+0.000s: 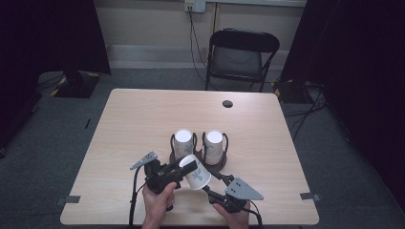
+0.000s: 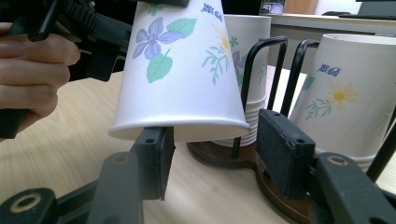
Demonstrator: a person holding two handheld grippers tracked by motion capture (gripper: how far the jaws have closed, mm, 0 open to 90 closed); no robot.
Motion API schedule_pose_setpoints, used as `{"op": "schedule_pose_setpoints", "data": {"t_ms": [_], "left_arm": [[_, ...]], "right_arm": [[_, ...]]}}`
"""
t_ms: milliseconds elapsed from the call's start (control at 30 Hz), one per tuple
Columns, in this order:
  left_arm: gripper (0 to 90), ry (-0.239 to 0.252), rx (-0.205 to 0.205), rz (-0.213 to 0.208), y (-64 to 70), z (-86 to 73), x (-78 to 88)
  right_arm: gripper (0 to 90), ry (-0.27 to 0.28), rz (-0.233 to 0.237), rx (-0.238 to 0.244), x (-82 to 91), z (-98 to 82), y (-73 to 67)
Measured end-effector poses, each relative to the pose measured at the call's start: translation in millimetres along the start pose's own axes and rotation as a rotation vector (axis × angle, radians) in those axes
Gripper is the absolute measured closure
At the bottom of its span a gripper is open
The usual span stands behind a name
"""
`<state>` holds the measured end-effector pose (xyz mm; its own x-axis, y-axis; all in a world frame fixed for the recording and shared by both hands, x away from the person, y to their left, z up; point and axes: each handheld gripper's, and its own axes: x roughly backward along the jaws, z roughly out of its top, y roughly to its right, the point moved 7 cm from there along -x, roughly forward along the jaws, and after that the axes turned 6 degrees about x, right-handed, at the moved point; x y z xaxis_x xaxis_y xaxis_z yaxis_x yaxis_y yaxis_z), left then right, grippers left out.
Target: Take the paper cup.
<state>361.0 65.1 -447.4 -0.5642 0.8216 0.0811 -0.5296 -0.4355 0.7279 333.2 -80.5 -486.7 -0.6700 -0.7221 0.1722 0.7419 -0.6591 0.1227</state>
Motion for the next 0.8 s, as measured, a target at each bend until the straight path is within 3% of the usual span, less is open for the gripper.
{"op": "schedule_pose_setpoints", "data": {"t_ms": [433,800], "left_arm": [[35.7,-0.005,0.069,-0.060,7.1,-2.1,1.0],[35.4,-0.023,0.062,-0.061,6.8,-3.9,-2.3]], "right_arm": [[55.8,0.030,-0.025,0.027,-8.8,2.7,4.1],[65.2,0.074,-0.065,0.064,-6.5,8.7,4.9]]}}
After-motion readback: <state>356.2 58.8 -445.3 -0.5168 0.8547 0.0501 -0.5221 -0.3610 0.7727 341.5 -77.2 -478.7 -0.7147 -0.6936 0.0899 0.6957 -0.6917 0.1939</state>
